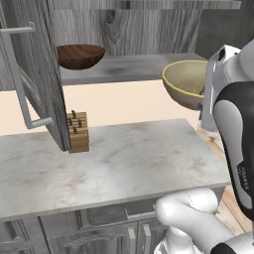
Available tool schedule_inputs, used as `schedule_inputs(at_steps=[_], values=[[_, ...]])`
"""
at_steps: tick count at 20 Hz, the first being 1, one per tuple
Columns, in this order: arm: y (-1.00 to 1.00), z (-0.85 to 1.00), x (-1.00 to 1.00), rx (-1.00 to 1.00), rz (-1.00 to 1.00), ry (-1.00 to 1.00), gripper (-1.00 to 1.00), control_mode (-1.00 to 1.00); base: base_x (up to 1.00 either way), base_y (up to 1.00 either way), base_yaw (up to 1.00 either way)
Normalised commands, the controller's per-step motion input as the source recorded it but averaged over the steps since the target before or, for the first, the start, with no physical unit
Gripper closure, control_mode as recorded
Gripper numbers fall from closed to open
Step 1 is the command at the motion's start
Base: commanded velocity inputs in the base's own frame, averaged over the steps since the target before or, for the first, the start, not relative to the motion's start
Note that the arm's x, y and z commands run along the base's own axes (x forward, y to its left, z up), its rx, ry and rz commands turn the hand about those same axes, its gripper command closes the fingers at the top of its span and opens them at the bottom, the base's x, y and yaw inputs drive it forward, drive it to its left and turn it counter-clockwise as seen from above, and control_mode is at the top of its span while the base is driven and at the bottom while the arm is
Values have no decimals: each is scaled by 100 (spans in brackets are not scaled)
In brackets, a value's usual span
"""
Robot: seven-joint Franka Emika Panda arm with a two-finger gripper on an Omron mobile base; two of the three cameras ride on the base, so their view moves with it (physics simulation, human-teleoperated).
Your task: Open the cabinet. Pick the bowls from the counter and place them in the cabinet. Then close the cabinet.
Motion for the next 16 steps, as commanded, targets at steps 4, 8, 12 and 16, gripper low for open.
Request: schedule_inputs(at_steps=[4, 8, 12, 16], values=[[0, 12, 14, 0, 4, -7, 100, -100, 0, 0, 0], [0, 18, 16, 0, 3, -6, 100, -100, 0, 0, 0], [-2, 31, 16, 0, 0, 0, 100, -100, 0, 0, 0], [-4, 33, 22, 0, 0, 0, 100, -100, 0, 0, 0]])
